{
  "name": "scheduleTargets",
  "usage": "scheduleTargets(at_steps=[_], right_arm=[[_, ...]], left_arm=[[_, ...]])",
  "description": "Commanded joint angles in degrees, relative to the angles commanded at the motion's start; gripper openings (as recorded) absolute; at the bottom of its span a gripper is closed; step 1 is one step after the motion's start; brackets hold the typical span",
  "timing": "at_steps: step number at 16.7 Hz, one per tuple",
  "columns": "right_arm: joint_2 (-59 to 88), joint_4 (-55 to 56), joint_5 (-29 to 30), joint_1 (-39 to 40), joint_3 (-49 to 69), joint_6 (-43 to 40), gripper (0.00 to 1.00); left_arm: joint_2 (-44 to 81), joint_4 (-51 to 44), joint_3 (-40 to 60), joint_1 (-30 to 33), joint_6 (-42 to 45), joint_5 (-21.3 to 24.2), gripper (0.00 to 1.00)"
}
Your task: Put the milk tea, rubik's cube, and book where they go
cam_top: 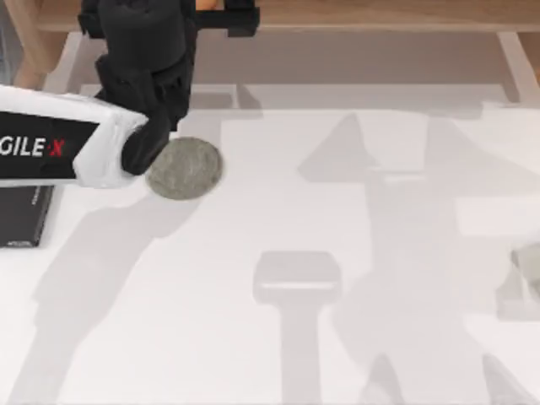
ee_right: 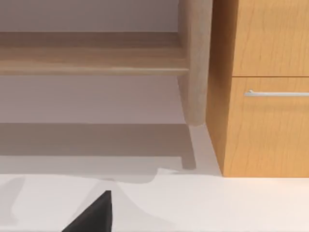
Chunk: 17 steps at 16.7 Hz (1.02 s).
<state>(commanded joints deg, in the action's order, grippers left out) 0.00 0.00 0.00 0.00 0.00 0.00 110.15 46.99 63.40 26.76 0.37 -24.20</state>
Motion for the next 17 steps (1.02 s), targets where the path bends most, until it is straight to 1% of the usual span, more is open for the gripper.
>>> scheduleTargets(at_steps=[3, 12, 17], right_arm=[[0.0, 0.0, 0.0, 0.0, 0.0, 0.0, 1.0], [0.0, 0.0, 0.0, 0.0, 0.0, 0.0, 1.0], [0.0, 0.0, 0.0, 0.0, 0.0, 0.0, 1.0]], left_arm=[[1.4, -0.6, 2.3, -0.3, 0.0, 0.5, 1.0], [13.4, -7.3, 20.9, -3.5, -0.1, 3.9, 1.0], [14.1, -7.7, 22.0, -3.7, -0.1, 4.1, 1.0]])
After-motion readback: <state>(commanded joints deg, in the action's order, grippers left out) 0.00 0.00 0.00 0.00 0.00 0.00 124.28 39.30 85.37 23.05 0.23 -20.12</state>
